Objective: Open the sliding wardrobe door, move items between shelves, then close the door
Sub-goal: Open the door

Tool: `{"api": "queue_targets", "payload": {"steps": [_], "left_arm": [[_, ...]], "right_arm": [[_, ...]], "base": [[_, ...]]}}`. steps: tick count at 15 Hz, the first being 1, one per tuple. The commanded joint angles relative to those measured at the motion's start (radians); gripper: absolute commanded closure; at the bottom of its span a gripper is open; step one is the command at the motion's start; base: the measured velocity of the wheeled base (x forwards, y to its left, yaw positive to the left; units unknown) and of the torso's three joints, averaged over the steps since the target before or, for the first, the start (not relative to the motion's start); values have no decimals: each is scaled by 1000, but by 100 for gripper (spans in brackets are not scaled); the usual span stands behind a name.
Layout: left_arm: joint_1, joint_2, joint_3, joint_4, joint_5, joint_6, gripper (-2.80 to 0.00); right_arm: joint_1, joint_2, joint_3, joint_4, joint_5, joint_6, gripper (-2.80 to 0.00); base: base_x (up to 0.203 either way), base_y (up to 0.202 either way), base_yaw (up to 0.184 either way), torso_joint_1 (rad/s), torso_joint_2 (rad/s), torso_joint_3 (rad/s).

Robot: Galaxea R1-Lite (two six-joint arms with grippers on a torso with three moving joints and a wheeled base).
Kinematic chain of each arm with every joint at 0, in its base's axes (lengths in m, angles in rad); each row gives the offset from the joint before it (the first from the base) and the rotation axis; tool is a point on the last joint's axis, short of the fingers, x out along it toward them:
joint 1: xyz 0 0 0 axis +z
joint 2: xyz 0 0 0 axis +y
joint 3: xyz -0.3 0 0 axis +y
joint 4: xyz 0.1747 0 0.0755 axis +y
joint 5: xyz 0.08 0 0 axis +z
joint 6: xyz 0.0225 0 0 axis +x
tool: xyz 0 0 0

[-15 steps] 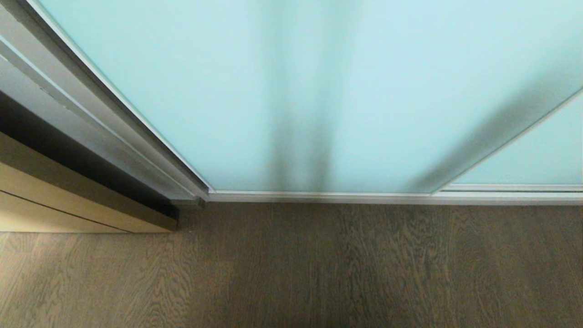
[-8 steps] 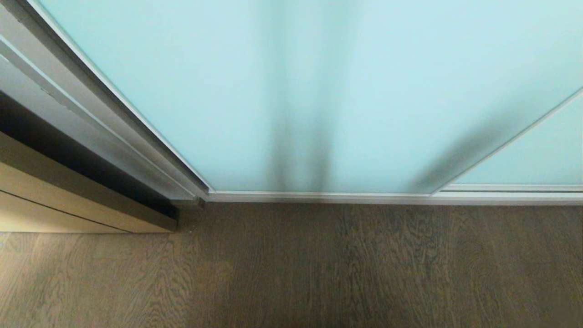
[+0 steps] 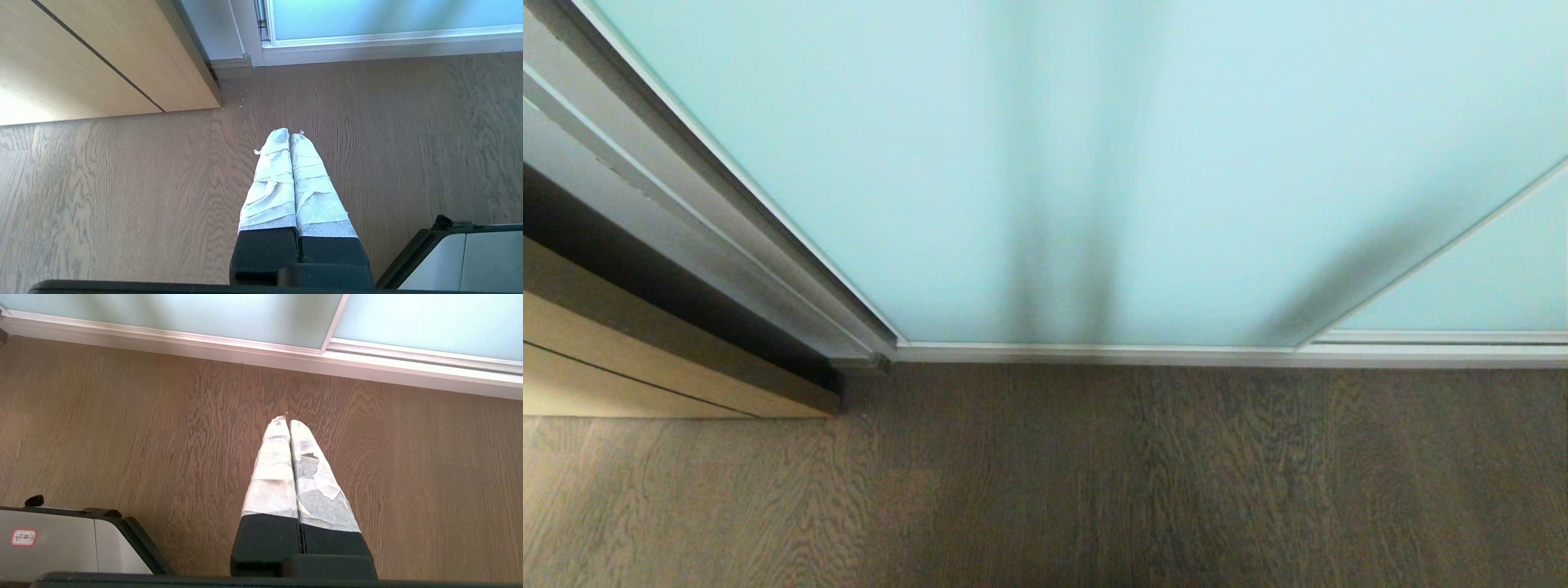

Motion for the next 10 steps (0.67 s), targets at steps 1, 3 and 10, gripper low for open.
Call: {"api": "queue_targets", "payload": {"steps": [1,3,10], "left_arm": [[0,1,2,0,0,0,0],[0,1,2,0,0,0,0],[0,1,2,1,0,2,0]], "right_arm": [[0,3,0,2,0,1,0],[0,3,0,2,0,1,0],[0,3,0,2,0,1,0]], "base": [[0,0,0,0,0,0],[0,0,0,0,0,0],[0,0,0,0,0,0]]}}
